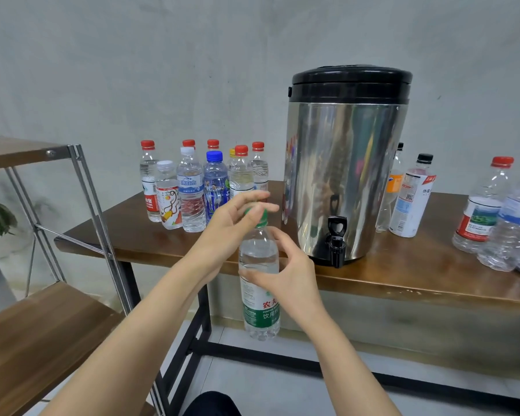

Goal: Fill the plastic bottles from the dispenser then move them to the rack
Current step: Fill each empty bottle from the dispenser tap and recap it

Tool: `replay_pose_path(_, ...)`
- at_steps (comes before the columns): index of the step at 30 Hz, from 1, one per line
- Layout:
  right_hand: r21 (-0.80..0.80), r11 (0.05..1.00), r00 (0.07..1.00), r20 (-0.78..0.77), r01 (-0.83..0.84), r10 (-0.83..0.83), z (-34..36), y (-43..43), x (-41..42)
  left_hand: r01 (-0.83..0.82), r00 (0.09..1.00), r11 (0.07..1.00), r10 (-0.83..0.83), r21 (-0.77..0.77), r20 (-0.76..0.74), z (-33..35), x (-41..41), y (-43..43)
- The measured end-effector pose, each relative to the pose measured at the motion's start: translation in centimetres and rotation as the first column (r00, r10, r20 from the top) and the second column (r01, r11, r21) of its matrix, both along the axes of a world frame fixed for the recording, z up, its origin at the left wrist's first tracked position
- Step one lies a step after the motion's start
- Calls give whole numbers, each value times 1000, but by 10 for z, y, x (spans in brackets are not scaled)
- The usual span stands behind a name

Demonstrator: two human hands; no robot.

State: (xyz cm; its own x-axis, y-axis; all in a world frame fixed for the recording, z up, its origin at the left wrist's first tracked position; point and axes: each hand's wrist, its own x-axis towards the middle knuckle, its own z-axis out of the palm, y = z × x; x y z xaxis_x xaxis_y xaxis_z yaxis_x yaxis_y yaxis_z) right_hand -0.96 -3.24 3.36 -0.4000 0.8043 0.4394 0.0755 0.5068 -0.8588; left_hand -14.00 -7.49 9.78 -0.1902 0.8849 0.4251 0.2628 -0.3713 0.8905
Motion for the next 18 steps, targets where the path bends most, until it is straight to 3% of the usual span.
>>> replay_pose_path(4, -38, 999, 997, -65, -29, 27, 10, 19, -10, -65, 994, 997, 69, -51, 79, -26, -21, 4)
replay_pose_path(9, 26, 999, 993, -114, -25, 27, 28, 48, -35, -117, 990, 975, 100, -191, -97, -75, -42, 15)
replay_pose_path(13, 8, 999, 988, -146, -45, 46, 35, 66, -67, -282, 954, 957, 273, -61, -124, -86, -45, 40)
replay_pose_path(18, 10, 998, 990, -126, -66, 67, 23, 82, -95, -495, 863, 865, 500, 84, -70, -84, -62, 55)
